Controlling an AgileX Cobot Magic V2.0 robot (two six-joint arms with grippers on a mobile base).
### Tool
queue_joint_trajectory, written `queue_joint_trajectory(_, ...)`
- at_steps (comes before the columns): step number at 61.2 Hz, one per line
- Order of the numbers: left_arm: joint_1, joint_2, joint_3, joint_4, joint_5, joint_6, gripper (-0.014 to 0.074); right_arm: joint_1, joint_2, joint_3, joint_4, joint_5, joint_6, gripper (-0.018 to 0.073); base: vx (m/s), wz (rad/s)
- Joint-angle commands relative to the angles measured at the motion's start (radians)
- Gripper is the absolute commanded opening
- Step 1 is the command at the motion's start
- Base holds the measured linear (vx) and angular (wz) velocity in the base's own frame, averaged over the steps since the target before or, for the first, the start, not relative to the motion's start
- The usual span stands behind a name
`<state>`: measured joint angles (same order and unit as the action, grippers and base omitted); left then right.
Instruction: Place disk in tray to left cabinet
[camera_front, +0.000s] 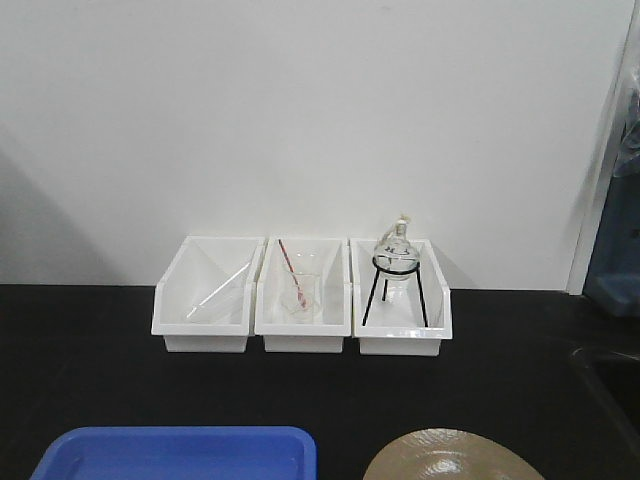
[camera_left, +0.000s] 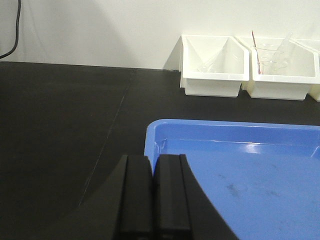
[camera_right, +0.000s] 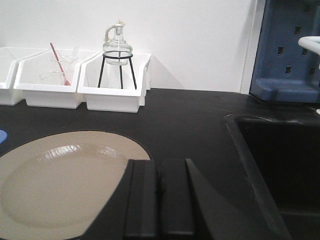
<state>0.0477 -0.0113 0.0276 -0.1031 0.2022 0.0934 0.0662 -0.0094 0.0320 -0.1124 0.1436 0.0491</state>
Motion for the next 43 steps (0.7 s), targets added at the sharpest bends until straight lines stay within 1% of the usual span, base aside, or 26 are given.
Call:
queue_joint_trajectory(1,0.001,-0.006,0.018,-0.006,-0.083,-0.010,-0.0006,-0.006,-0.012,0.019,-0.012,-0.080,-0.009,-0.0004,0.00,0.00)
queue_joint_trajectory(43,0.001,-0.006,0.018,-0.006,-0.083,-0.010,-0.0006,-0.006,-0.012,0.019,-0.012,-0.080,-0.009,-0.0004,0.00,0.00)
